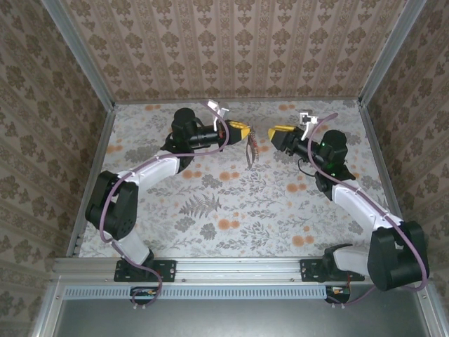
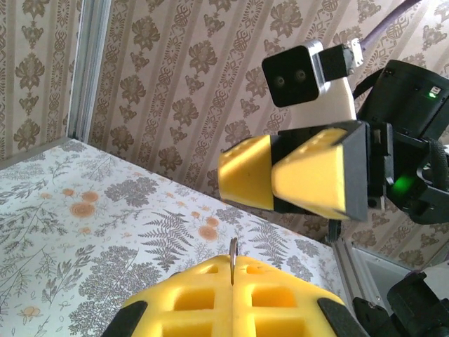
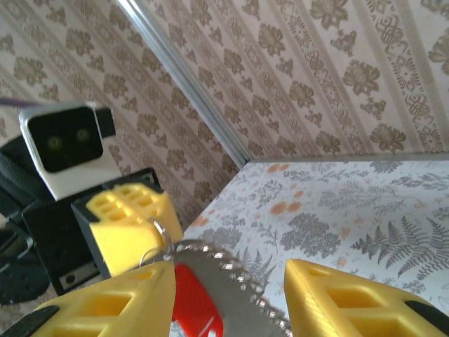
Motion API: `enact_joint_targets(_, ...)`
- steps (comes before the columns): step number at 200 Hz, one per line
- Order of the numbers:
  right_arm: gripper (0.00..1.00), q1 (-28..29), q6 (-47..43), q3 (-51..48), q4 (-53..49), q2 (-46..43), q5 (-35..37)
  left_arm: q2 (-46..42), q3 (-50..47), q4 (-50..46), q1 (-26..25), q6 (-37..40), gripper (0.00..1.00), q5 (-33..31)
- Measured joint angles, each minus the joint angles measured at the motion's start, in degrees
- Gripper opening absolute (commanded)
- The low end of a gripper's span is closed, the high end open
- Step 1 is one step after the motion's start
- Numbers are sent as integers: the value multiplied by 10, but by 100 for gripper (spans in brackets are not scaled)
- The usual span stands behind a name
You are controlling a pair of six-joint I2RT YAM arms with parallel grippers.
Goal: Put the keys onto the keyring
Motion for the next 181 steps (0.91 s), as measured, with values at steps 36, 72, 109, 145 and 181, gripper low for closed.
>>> enact_joint_targets(36,45,-4,33,0,52,23,-33,0,-2,15,-1,-3,0,3)
enact_joint_targets(72,44,-2,55,2,100,38,-73,0,-2,26,-1,-8,0,13)
enact_joint_targets(109,41,10,64,18,114,57,-101,2,1,41,-6,-17,0,21)
enact_joint_targets(145,35,28,66,35,122,76,-119,7,5,42,-13,-20,0,26)
enact_joint_targets(181,23,35,65,40,125,79,-127,7,10,41,-16,-20,0,26)
